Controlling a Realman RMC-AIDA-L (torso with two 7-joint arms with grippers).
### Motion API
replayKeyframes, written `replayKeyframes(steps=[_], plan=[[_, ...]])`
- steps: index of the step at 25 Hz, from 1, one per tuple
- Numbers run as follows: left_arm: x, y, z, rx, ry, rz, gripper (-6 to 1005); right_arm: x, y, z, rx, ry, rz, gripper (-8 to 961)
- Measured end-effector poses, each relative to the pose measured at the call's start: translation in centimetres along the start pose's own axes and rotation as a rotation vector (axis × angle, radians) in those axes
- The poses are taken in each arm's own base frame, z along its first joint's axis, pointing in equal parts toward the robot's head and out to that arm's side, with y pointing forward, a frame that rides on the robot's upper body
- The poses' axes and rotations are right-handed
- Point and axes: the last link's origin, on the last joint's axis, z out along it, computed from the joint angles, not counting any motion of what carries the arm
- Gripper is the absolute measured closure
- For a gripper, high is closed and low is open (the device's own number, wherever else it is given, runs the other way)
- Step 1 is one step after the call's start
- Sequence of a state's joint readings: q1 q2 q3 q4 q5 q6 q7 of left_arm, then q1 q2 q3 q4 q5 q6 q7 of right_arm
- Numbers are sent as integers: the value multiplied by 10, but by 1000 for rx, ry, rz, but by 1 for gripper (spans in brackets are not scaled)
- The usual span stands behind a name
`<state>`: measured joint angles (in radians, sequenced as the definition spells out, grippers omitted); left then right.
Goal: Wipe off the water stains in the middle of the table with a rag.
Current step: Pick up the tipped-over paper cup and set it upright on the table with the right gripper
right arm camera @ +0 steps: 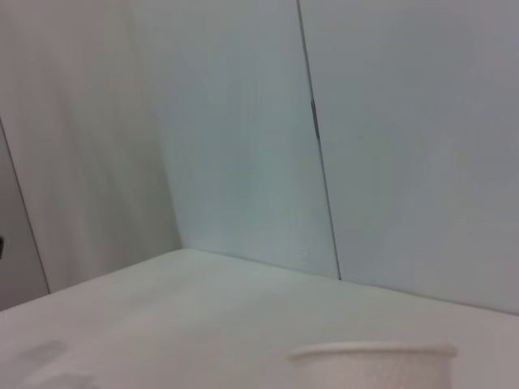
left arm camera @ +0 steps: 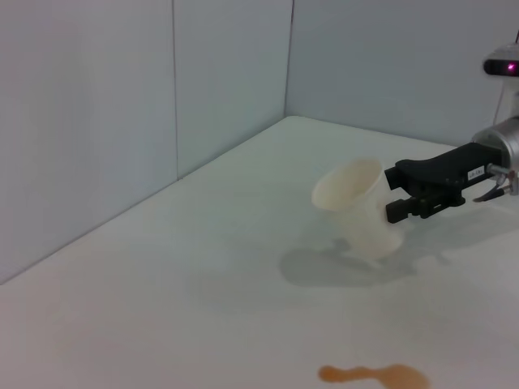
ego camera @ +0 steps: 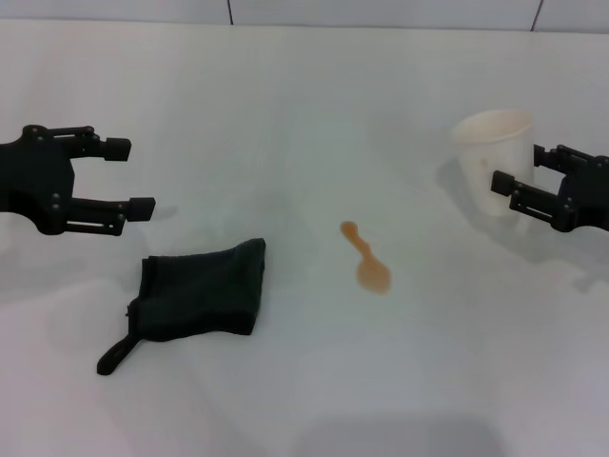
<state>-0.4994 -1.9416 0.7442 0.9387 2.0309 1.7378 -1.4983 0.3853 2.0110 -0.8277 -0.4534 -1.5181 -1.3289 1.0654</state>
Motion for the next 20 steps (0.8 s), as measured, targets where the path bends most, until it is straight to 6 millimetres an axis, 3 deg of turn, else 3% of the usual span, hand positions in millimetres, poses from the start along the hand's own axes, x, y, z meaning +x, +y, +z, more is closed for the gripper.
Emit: replayKeyframes(steps=[20], plan=[[1,1,3,-14,-14,-4,140,20,7,-9,15,22,4,299]])
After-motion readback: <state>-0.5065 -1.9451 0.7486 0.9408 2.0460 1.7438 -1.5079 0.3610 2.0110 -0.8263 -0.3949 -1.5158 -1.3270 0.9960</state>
